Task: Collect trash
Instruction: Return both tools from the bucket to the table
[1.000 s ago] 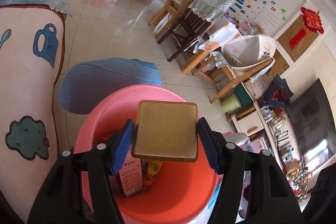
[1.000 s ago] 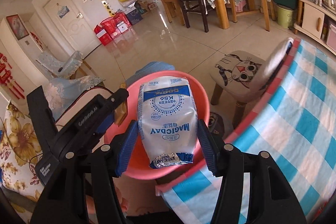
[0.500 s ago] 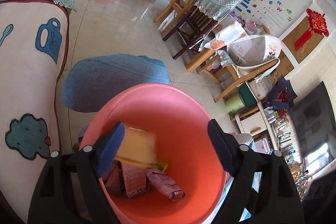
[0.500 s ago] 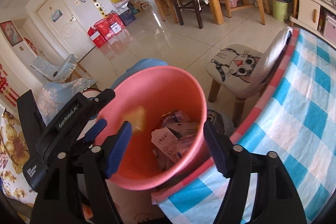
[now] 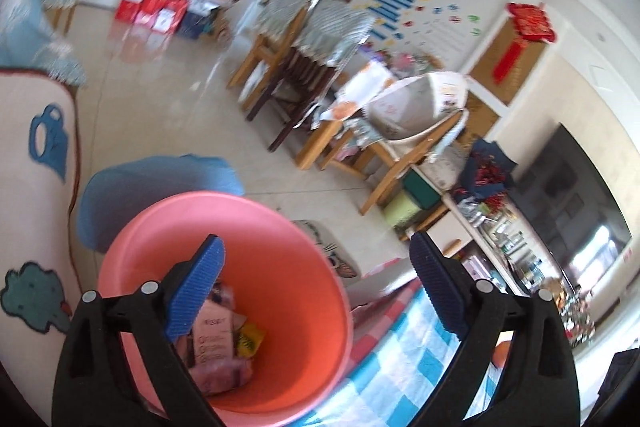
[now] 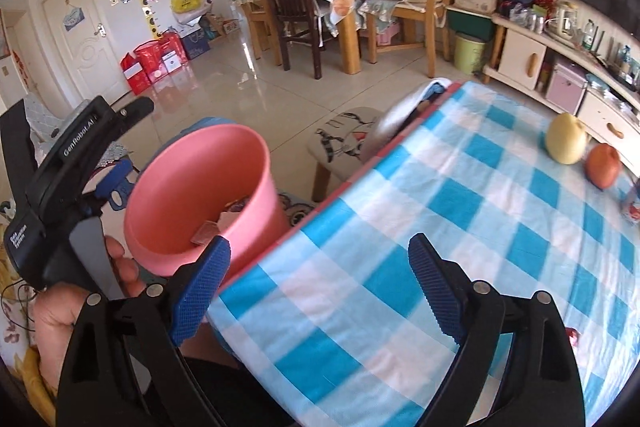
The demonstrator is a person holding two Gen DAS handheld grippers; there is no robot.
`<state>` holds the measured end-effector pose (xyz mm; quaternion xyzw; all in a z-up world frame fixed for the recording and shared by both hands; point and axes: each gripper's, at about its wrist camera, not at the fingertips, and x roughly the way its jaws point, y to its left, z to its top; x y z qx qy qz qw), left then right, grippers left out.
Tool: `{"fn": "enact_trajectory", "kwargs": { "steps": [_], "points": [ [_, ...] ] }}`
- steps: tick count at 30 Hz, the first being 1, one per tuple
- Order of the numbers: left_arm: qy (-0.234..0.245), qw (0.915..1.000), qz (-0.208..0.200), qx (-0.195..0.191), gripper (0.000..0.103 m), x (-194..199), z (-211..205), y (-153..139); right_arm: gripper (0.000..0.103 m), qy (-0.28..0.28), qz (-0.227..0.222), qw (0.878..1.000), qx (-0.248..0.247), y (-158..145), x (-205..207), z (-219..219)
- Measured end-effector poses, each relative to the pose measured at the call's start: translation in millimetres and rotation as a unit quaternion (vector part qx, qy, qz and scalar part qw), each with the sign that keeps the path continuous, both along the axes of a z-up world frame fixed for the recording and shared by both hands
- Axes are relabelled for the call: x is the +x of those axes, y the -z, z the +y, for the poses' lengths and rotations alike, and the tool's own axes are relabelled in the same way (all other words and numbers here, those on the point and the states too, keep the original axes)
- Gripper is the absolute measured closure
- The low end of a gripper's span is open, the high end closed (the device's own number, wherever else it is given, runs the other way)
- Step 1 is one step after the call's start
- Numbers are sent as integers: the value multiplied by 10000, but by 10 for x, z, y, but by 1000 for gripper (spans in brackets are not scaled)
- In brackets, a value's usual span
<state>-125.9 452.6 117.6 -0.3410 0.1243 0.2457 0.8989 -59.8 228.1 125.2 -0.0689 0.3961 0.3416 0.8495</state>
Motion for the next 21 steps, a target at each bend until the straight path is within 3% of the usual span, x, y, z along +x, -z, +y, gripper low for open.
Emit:
{"fn": "enact_trajectory", "kwargs": {
  "steps": [5,10,21],
  "points": [
    [390,9988,-164,240,4,38,-266,-117,10,192,-198,9996,75,-75,-77,-351],
    [742,9958,-4,544,4,130,-553,-198,9,343,-356,9984,260,-157,-121,-650],
    [1524,9788,390,1309,4,244,-1226,-263,8,805,-857,9917,530,-246,-180,-1303]
  ]
}}
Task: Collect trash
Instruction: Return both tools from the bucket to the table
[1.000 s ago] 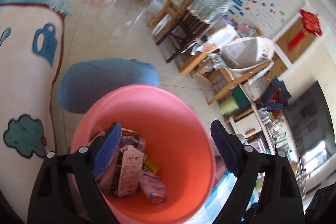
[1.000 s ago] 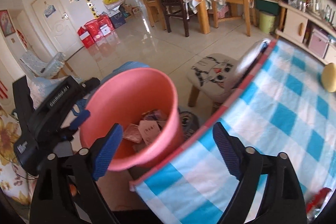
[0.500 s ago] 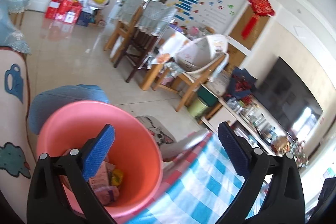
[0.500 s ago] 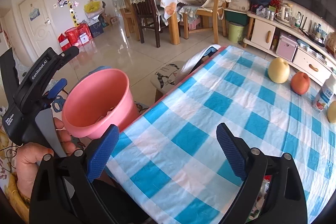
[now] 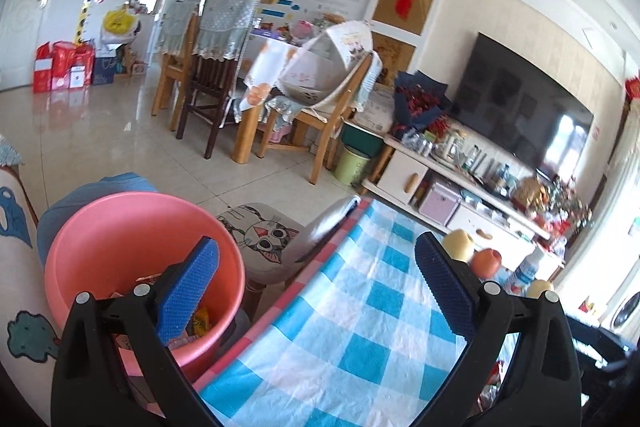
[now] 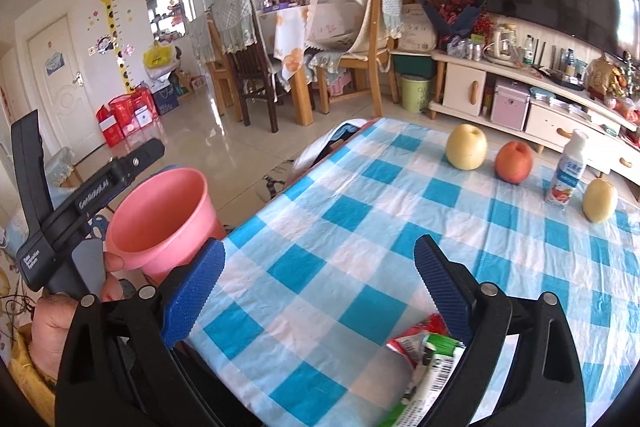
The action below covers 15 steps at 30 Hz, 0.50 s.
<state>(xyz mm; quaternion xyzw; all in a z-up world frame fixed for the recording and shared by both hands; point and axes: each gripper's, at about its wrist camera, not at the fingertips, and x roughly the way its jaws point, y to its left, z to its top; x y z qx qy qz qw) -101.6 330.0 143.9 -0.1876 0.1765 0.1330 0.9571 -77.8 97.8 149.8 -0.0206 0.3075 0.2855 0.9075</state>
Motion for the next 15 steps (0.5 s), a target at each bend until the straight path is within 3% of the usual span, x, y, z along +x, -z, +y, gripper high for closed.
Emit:
{"fn": "enact_trajectory", "kwargs": {
  "steps": [15],
  "points": [
    [865,9942,287,568,4,14,-746,44,5,426,-284,9986,99,-62,-43,-628]
  ]
}}
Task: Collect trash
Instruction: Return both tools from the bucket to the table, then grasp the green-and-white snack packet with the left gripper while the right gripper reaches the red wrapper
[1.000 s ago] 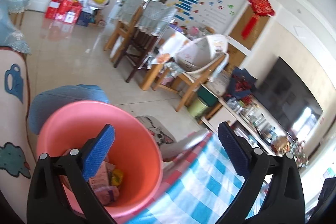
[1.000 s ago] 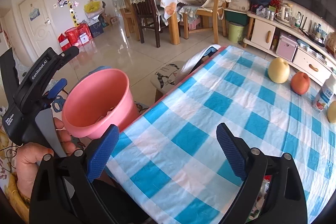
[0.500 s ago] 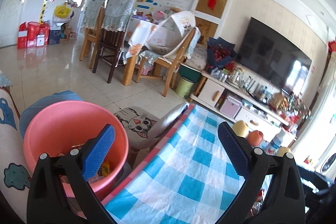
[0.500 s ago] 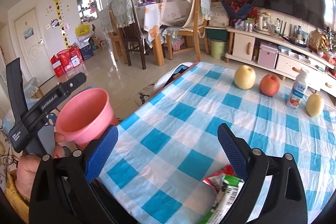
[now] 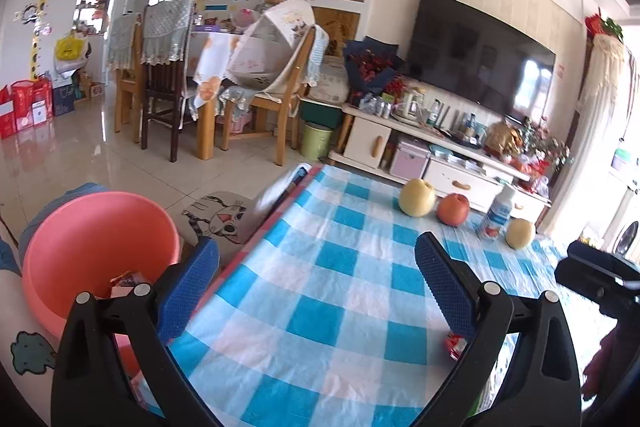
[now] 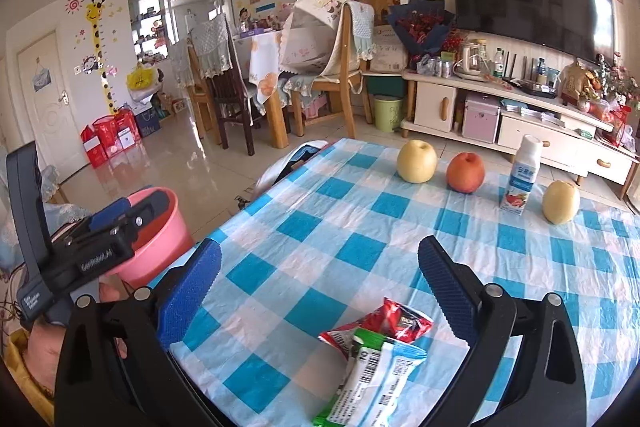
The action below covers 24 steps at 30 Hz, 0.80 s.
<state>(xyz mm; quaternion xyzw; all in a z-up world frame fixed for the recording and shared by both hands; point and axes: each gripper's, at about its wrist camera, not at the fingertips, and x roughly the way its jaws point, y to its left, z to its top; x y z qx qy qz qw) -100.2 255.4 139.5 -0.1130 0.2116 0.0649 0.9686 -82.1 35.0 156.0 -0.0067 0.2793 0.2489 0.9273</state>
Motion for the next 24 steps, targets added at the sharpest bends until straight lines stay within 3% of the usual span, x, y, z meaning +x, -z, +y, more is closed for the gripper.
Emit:
{"fn": "enact_trajectory", "kwargs": {
  "steps": [13,19,24],
  "points": [
    [1143,9912,425,514,4,-89,-901,196,5,547,90,9982,216,-19,93,-635],
    [1705,9806,746,621,4,-214,-1411,393,5,840,253,9955,360,14,154,-951],
    [1977,9692,1076,999,4,-283,-1868,609,5,976,366,9940,343,79,167,-1132]
  ]
}}
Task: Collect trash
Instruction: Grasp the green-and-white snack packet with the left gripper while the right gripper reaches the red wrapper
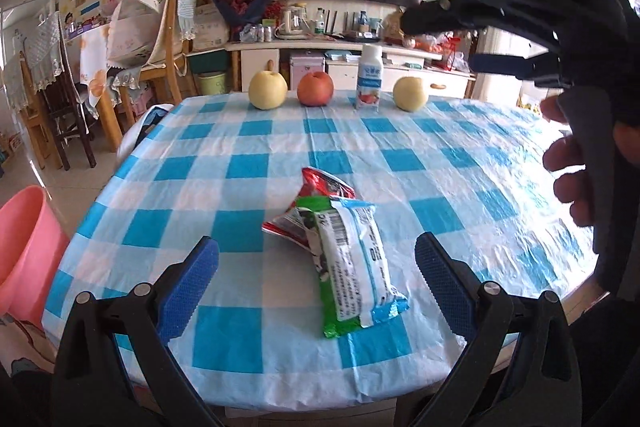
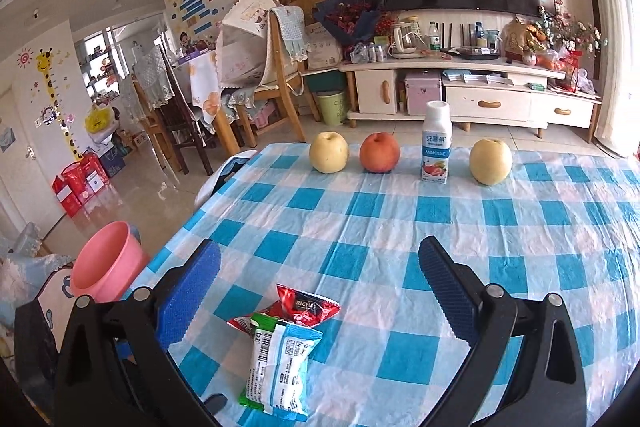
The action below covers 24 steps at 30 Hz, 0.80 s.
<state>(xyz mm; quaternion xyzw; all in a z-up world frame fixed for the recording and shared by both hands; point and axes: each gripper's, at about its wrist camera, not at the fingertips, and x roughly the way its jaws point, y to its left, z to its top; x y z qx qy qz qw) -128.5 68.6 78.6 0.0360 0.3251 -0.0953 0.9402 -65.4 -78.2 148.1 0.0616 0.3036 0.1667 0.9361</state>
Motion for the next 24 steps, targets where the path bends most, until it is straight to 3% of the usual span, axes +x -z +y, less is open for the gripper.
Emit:
{"fn": "enact_trajectory", "kwargs": {
  "steps": [7,24],
  "points": [
    [-183,9984,368,379,4,92,-288,259,5,99,257,9995,-174,105,52,-150],
    [-557,9943,668,612,4,420,-377,483,5,42,853,9962,-173,319,224,-177]
  ]
}}
